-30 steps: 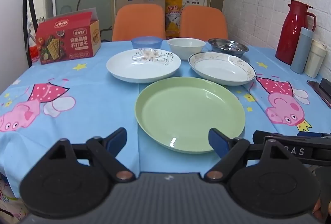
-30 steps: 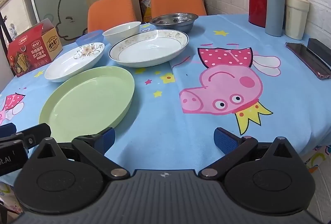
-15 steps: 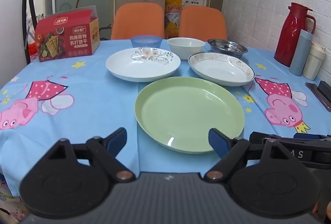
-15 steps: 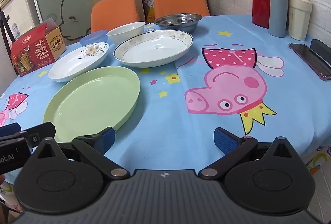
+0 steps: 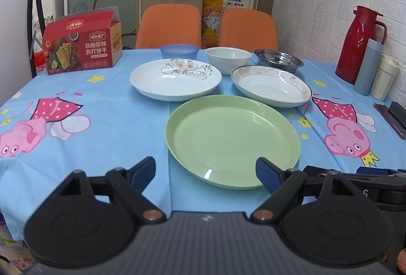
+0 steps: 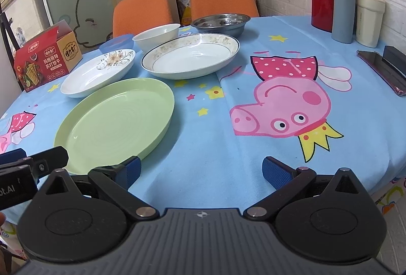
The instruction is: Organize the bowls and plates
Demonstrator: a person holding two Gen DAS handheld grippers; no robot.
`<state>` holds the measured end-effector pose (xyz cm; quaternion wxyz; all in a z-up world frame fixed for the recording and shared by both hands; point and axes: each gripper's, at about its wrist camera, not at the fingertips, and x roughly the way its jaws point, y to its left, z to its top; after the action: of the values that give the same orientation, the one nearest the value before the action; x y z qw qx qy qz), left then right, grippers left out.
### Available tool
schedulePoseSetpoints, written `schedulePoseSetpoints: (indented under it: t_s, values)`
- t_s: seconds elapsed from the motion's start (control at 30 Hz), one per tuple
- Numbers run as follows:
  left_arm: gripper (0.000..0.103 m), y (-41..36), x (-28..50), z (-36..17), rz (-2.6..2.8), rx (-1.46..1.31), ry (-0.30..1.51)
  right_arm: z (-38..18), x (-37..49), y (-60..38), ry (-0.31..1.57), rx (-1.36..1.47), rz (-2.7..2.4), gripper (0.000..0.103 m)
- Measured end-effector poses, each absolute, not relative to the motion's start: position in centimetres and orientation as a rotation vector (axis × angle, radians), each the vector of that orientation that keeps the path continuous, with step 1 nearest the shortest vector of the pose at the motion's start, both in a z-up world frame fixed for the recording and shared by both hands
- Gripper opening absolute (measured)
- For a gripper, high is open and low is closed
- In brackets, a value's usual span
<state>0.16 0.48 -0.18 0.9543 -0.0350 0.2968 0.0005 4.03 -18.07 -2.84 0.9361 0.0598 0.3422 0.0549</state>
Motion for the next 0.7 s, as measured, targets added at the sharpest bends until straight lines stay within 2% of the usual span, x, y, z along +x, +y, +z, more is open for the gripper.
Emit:
schedulePoseSetpoints:
  t_s: [0.7]
  values:
    - [0.085, 0.44, 0.06, -0.08, -0.002, -0.073, 0.603, -2.92, 3.99, -17.49, 0.706, 0.112, 0.121, 0.103]
